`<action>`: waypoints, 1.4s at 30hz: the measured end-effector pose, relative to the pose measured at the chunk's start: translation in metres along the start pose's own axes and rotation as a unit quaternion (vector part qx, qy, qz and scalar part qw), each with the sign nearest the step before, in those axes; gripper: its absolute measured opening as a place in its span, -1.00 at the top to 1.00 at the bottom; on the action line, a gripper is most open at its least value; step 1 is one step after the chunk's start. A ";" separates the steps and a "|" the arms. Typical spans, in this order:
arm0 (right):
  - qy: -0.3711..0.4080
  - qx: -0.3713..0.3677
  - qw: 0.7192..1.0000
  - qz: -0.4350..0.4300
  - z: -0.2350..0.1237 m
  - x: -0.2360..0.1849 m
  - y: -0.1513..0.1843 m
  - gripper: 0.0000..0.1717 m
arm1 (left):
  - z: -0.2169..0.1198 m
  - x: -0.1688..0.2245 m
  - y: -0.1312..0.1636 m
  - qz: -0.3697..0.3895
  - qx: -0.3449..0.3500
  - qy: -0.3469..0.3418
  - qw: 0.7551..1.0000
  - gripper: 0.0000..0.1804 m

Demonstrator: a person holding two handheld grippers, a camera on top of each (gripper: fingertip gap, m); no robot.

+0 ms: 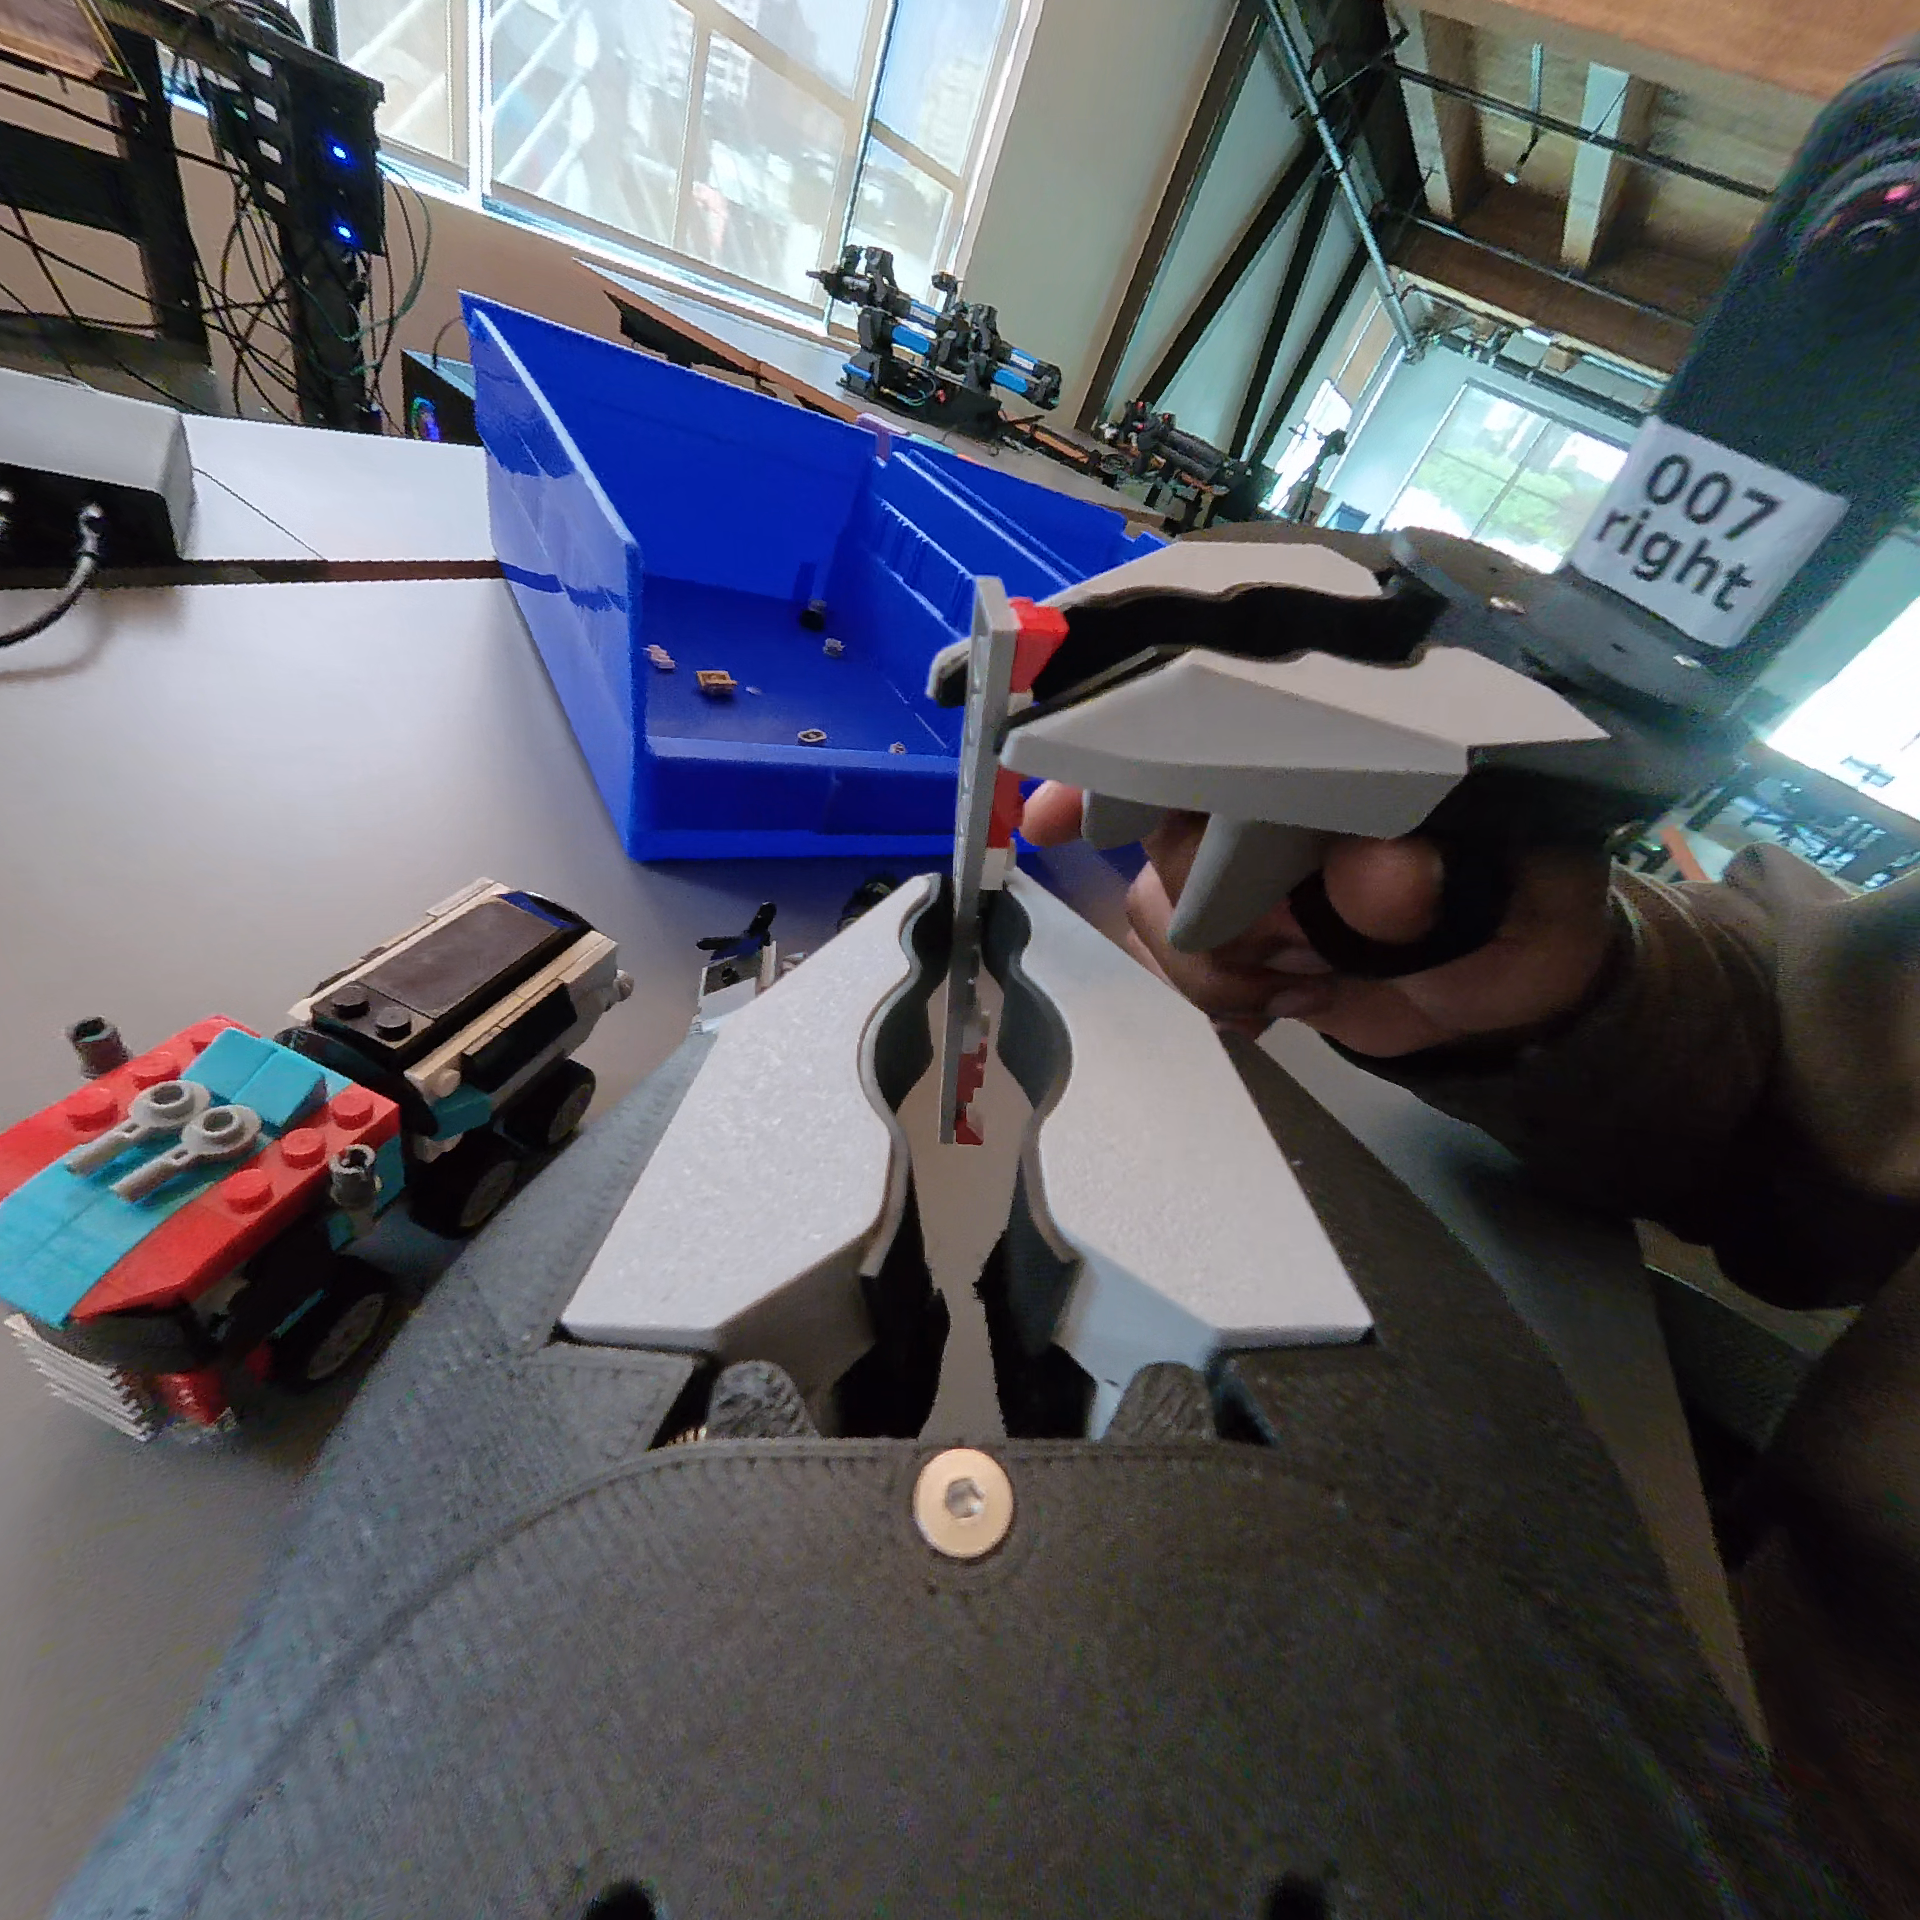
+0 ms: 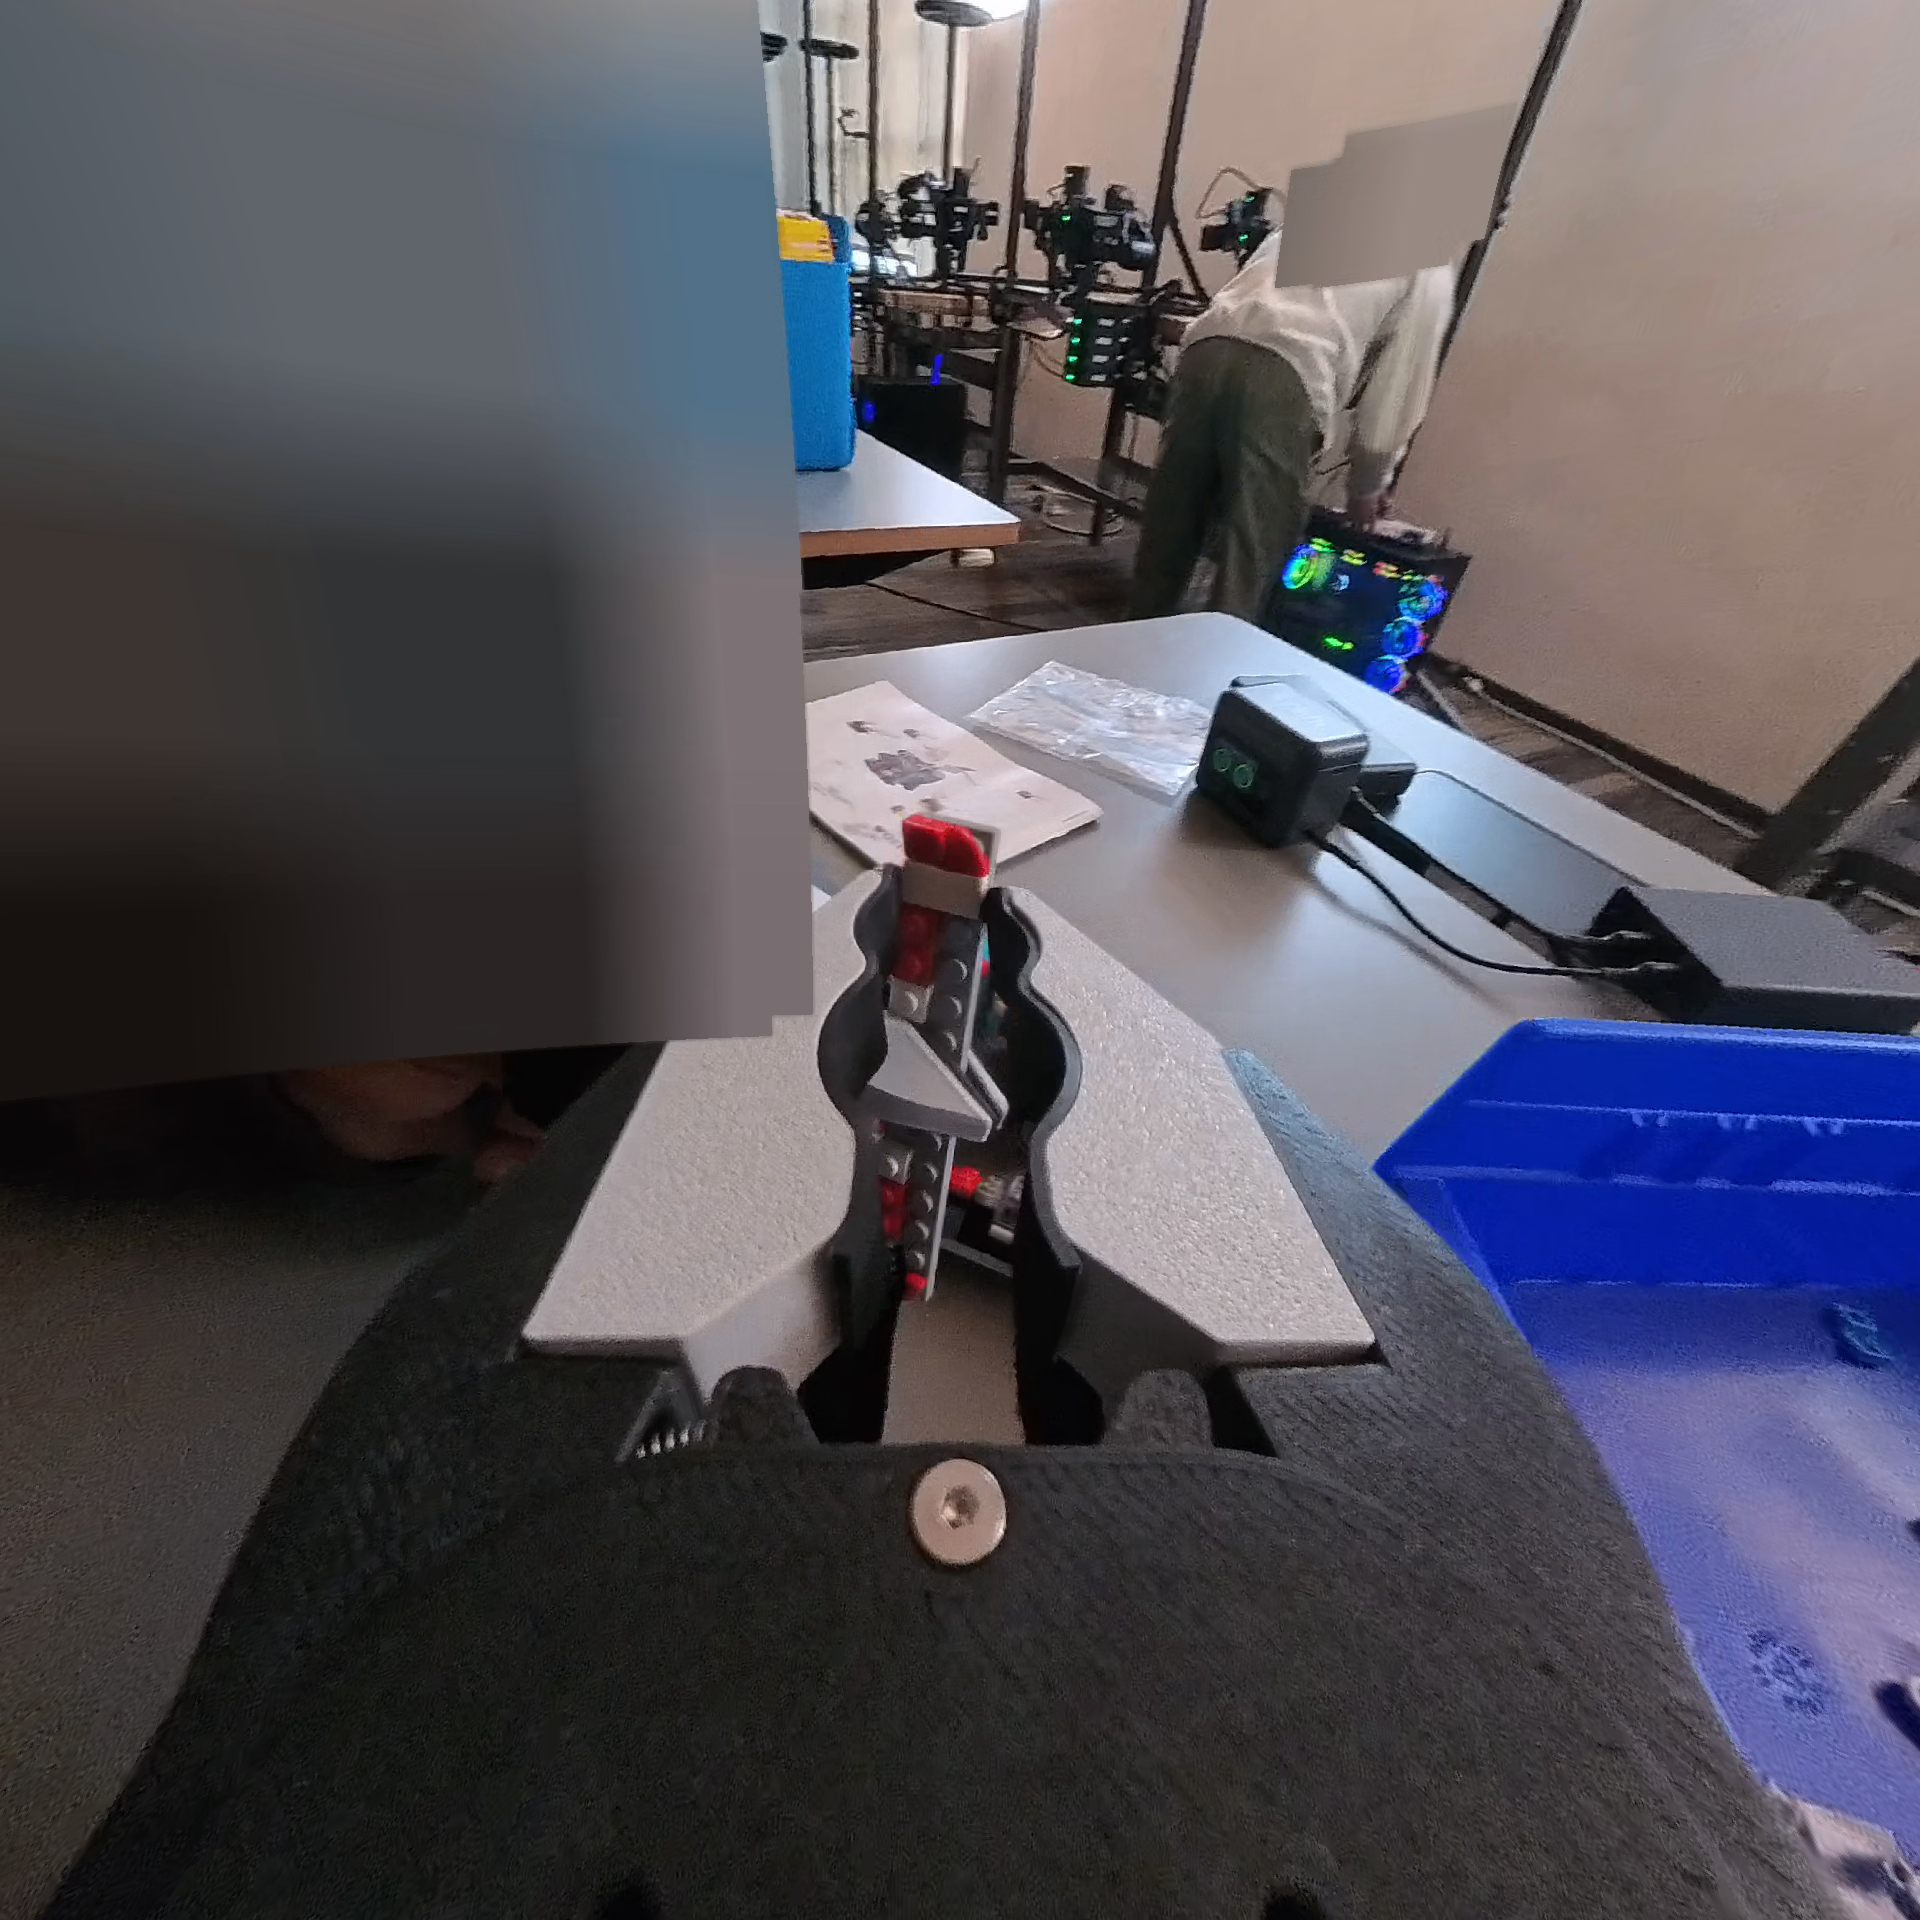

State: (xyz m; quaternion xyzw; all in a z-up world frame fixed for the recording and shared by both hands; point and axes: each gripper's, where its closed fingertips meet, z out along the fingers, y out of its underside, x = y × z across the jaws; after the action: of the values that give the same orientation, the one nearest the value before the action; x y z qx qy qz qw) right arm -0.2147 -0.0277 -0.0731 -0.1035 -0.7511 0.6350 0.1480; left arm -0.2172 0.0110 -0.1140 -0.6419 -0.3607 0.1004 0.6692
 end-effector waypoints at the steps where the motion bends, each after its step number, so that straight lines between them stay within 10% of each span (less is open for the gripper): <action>1: -0.009 0.000 1.000 0.007 0.000 0.000 0.000 0.81 | 0.000 0.001 0.000 -0.005 0.001 0.005 1.000 0.93; 26: 0.096 -0.028 0.993 -0.058 0.003 0.005 0.006 0.78 | 0.003 0.003 0.010 0.068 -0.031 -0.039 0.996 0.94; 42: -0.076 -0.026 0.996 0.026 0.001 -0.004 0.007 0.82 | 0.005 0.014 0.010 -0.031 -0.029 0.061 0.997 0.93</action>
State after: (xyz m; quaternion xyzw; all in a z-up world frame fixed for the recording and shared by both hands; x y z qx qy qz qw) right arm -0.2114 -0.0286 -0.0801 -0.0783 -0.7735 0.6250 0.0709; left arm -0.2062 0.0250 -0.1189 -0.6541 -0.3420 0.0297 0.6741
